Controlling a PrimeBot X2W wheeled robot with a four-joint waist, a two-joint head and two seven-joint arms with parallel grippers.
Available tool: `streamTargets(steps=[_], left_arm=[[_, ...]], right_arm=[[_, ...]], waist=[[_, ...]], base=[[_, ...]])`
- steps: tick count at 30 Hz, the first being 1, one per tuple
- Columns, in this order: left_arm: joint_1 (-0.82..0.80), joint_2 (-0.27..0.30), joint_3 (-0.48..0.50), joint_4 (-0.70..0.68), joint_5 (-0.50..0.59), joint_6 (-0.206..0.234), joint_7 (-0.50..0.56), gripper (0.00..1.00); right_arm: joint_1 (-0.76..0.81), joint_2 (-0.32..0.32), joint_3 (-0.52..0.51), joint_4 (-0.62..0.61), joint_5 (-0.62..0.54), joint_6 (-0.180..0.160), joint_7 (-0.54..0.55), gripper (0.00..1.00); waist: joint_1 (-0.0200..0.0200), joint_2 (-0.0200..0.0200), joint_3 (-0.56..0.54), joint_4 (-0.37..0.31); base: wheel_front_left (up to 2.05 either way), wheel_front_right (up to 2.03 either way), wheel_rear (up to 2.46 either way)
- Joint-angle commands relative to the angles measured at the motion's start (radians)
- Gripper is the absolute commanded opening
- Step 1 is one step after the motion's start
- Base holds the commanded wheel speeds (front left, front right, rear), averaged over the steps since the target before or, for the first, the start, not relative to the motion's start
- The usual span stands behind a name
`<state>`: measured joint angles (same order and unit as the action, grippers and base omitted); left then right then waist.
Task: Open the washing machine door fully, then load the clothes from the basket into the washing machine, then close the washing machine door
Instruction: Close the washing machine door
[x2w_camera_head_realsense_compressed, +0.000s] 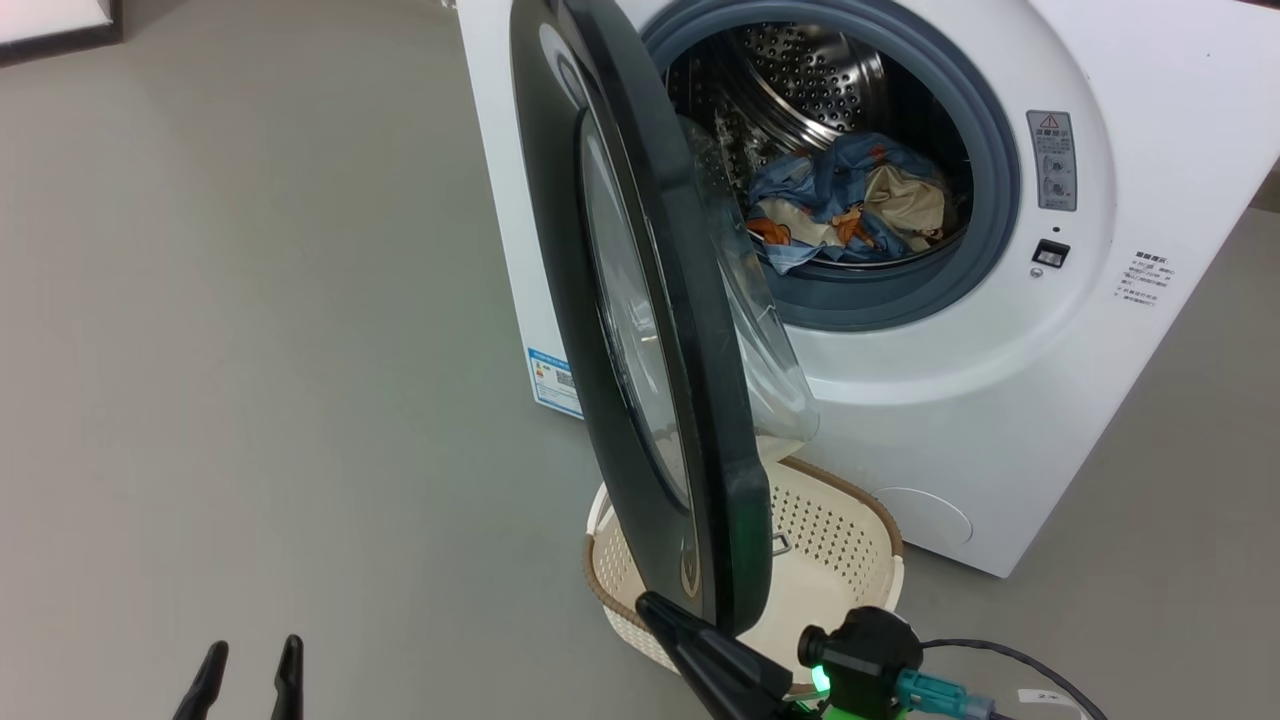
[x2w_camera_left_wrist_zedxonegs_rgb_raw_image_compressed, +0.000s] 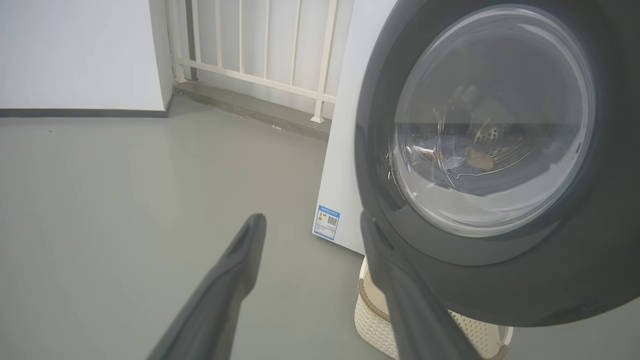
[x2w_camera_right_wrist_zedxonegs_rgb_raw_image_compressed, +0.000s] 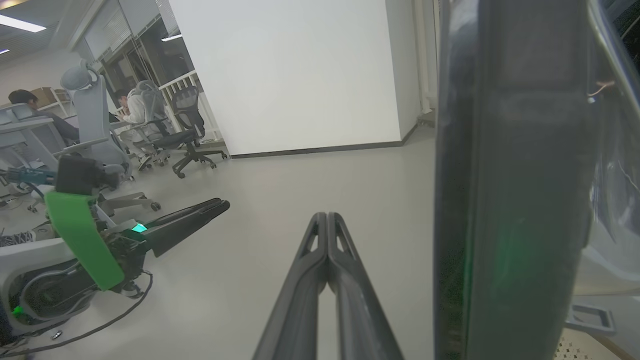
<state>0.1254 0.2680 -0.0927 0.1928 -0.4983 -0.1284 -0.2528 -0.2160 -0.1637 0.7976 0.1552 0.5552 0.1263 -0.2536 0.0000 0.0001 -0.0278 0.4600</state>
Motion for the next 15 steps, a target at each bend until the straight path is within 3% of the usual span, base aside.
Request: streamTargets(steps=[1,15], left_arm=[[-0.053,0.014,0.034,-0.014,0.007,-0.002,-0.009,1.0],[-0.064,0.013,0.023,-0.016,0.005,-0.002,-0.009,1.0]], right_arm=[[-0.018,0.011,0.0,-0.019,0.009,0.004,-0.008,0.0],[-0.031,0.038,-0.063,0.026,-0.011,0.004,-0.008,0.0]], waist=[[0.0,-0.0001,0.001,0.0],[0.0,-0.0001,0.02,-0.005]], base=[[0.0,0.0,0.0],[0.0,0.0,0.0]])
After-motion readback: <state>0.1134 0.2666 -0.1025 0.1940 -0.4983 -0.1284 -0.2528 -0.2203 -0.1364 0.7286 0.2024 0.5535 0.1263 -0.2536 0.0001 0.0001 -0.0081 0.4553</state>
